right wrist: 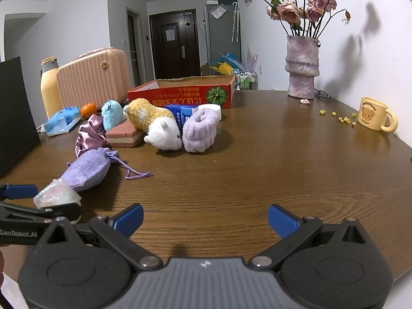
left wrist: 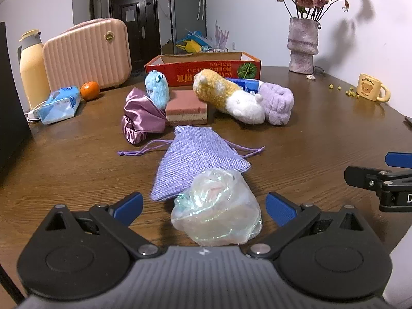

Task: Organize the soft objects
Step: 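Move the left tool to the clear plastic bag and close on it, then lift the plastic bag with the left tool while the right tool grasps the lavender pouch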

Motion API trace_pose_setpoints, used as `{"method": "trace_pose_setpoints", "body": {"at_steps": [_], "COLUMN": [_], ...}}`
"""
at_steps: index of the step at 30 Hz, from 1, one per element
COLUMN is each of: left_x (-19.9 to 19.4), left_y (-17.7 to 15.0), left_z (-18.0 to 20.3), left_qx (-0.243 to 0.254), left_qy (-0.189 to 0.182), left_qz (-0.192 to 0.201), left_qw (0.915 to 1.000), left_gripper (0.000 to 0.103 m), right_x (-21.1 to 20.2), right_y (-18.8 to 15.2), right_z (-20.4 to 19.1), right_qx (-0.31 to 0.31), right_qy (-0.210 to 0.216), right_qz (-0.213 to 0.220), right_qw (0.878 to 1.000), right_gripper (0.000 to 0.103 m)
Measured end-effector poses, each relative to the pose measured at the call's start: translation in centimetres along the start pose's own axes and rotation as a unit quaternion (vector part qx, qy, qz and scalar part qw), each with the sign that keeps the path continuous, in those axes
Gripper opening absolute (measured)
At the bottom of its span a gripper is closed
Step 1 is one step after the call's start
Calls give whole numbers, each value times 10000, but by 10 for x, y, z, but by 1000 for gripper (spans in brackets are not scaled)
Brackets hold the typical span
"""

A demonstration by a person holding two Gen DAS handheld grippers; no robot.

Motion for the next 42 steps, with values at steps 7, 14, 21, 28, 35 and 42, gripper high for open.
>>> {"method": "trace_pose_setpoints", "body": {"at_steps": [7, 14, 21, 28, 35, 42], "left_x": [16, 25, 28, 26, 24, 19], "left_y": [3, 3, 4, 2, 1, -1], "left_z": [1, 1, 1, 1, 0, -1], "left_qx": [-11, -22, -38, -34, -65, -53], "left_qy": [21, 43, 64, -39, -197, -339], "left_qz": [-136, -229, -226, -173, -186, -122], "left_qw": [9999, 9997, 9997, 9998, 9996, 9993], "left_gripper": [103, 103, 103, 94, 70, 56], "right_x": [16, 28, 33, 33, 31, 27], "right_y": [1, 0, 0, 0, 0, 1], "right_z": [4, 9, 9, 9, 8, 5], "right_qx": [60, 111, 137, 141, 126, 96], "right_qy": [24, 36, 48, 51, 59, 68], "right_qz": [-126, -220, -272, -279, -258, -234], "right_qw": [9999, 9997, 9995, 9995, 9996, 9997], "right_gripper": [103, 103, 103, 103, 103, 103]}}
Point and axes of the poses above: each gripper's, at about its wrist camera, not at the fingertips, and x roughly the way its jaws point, z to its right, y to its top, the point moved 3 cm from there along x, roughly the way its jaws point, and after that the axes turned 4 degrees about -z, right-handed, at the moved point
